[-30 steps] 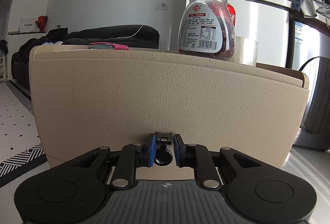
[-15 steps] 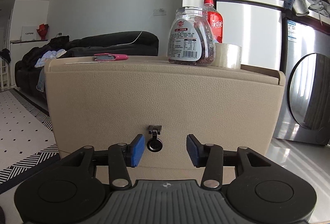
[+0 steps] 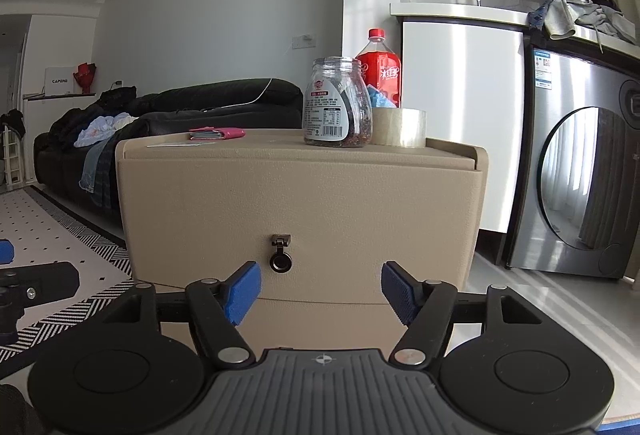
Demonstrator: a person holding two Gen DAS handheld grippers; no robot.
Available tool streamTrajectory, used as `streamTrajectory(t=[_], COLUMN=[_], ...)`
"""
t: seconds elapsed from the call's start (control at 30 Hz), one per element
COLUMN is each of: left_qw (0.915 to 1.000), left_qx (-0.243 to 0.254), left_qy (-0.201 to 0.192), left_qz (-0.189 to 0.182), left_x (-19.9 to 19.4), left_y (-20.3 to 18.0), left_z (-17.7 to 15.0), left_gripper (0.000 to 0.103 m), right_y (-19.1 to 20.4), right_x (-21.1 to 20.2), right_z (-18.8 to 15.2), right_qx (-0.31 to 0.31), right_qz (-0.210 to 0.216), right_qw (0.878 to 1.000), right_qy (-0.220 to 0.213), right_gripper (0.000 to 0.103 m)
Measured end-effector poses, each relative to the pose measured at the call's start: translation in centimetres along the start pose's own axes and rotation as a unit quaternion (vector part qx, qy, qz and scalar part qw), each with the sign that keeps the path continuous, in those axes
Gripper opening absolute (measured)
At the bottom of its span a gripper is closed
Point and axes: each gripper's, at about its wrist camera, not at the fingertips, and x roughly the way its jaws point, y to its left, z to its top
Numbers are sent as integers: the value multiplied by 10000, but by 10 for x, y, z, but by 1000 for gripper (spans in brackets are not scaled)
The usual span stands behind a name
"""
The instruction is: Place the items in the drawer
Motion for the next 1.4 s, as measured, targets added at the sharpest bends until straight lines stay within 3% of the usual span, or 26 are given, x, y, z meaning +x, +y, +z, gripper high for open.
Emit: streamTrajectory(t=[0.47,1.4], left_qw=[9997,9995], left_qx=[156,174], left_qy=[87,139], left_qz=[-175,-245], left_x=[1,1], left_y=[-19,-31], left_z=[-4,-6], left_gripper=[103,103], right_y=[-12,-22], right_x=[-36,-42], right_z=[-21,-33], right_qx=[-114,46], right_qz=[-137,-289], right_qw=[9998,9994], right_qy=[68,168], right_gripper=[73,73])
